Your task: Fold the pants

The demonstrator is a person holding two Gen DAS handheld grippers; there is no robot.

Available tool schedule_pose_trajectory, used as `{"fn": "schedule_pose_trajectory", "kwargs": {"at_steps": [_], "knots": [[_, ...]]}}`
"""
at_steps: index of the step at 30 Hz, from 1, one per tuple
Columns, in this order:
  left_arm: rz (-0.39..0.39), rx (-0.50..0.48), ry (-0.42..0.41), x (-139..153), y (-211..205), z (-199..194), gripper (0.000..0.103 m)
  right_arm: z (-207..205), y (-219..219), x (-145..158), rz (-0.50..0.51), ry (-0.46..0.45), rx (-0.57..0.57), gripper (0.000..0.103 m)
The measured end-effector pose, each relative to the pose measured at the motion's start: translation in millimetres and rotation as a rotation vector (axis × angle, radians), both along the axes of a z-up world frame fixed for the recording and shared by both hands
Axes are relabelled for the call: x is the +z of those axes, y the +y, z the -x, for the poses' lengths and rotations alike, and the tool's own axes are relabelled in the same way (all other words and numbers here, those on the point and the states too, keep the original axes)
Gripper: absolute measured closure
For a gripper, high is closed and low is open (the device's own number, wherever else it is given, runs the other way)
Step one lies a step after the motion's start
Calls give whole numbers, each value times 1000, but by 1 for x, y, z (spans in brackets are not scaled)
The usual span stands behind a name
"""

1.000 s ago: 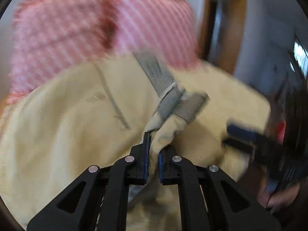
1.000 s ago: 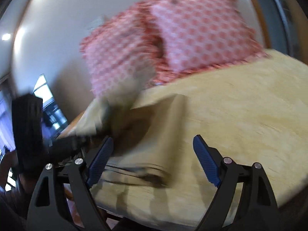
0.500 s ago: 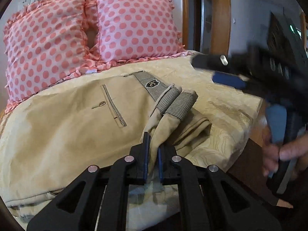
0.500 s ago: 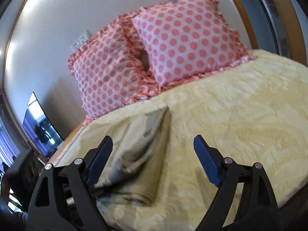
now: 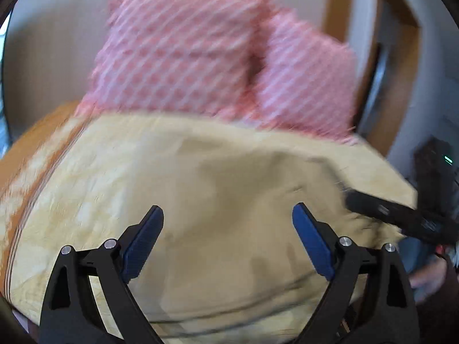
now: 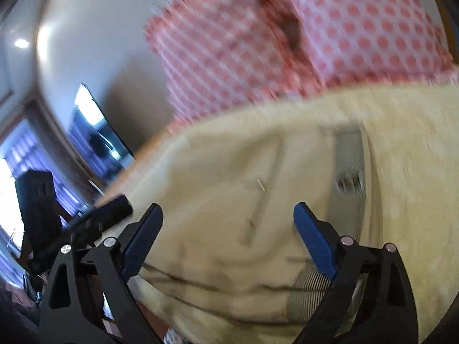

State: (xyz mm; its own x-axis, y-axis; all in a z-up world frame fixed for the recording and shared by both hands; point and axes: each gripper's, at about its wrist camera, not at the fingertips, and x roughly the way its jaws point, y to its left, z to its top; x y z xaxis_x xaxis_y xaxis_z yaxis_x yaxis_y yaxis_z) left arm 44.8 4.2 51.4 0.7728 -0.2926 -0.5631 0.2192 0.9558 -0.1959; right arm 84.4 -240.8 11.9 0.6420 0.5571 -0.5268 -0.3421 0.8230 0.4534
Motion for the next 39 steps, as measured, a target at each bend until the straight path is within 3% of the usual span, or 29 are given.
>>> {"fn": "schedule_pose_trajectory", "kwargs": {"at_steps": [3,5,7,9,12,16,20,23,31,32,34,36,39], "knots": [[-11,-19,109,-28,-4,-2,12,18,-3,-11,23,-23,6,12],[-90,-26,76,-32,-14,8,12,29,4,-10,81,-25,16,12],[-50,-48,98,-26,-7,11,12,31,4,-2,116,-18,23,13],[81,-59,115,-8,18,-1,12,23,-12,9,55,-23,5,14],[178,-2,119,13,57,-29,12,-9,-47,24,23,-17,-100,14],[199,17,225,11,81,-92,12,-70,-73,12,32,121,-154,35],[215,-4,332,-9,86,-132,18,-101,-80,-3,45,194,-157,45],[231,-44,382,-21,83,-151,19,-104,-78,-7,70,186,-130,53],[274,-99,386,-24,75,-167,20,-100,-79,-9,81,163,-88,62],[277,-97,386,-25,74,-168,25,-100,-78,-8,95,157,-79,65],[293,-90,393,-27,76,-169,52,-97,-75,-5,126,131,-57,72],[311,-95,404,-30,77,-167,87,-93,-74,0,152,96,-32,77],[264,-110,371,-24,68,-162,92,-92,-76,3,151,86,-19,82]]}}
